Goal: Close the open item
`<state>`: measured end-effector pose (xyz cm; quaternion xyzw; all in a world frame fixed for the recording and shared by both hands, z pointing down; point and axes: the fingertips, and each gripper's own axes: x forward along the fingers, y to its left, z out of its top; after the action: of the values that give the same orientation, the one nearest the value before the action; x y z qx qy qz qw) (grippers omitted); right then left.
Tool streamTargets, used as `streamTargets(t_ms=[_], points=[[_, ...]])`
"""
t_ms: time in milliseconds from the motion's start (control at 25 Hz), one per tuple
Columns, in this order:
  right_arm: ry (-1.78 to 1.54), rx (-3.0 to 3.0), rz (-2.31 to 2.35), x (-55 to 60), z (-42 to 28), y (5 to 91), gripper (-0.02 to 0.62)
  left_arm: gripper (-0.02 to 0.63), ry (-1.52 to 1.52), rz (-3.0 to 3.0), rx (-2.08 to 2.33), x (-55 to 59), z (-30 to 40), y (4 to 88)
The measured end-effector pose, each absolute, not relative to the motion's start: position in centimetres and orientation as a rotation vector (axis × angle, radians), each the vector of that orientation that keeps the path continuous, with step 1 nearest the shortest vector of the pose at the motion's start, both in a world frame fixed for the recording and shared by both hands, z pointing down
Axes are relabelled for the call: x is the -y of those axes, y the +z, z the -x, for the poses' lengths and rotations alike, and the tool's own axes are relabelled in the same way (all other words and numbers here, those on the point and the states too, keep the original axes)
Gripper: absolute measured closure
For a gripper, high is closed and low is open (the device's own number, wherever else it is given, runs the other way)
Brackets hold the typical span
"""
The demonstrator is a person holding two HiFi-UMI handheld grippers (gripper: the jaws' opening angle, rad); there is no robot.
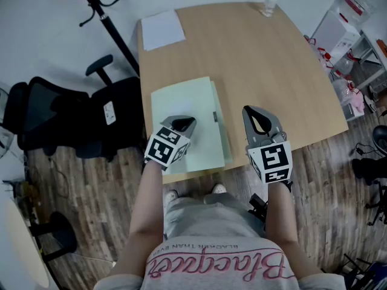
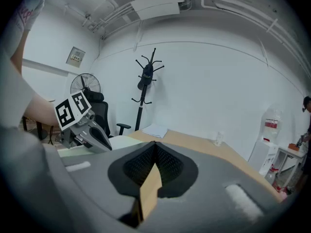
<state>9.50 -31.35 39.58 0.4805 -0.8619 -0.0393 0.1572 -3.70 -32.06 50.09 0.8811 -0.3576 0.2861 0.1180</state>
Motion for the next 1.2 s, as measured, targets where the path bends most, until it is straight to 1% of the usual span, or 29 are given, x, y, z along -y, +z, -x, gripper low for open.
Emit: streamTargets(t_ms=[480,800,1040,1200], points=[[-0.097,2.464,-1.36,31.8,-10.7,40.4,0.592,0.588,1.04,-2.579,1.009,32.4,1.6,53.0],[-0.1,2.466,-1.342,32.1,-10.8,40.7,0.592,0.588,1.26,-2.571,0.932,32.2,0.7,54.5],[-0.108,2.472,-1.341,32.4,-10.9,40.4,0.592,0.588,1.495,-2.517,0.852,32.4,0.3,55.1],[-0.119,2.477,-1.334,32.4,-10.9,40.3,0.592,0.588,1.56,-2.43,0.839,32.7,0.2,55.7]])
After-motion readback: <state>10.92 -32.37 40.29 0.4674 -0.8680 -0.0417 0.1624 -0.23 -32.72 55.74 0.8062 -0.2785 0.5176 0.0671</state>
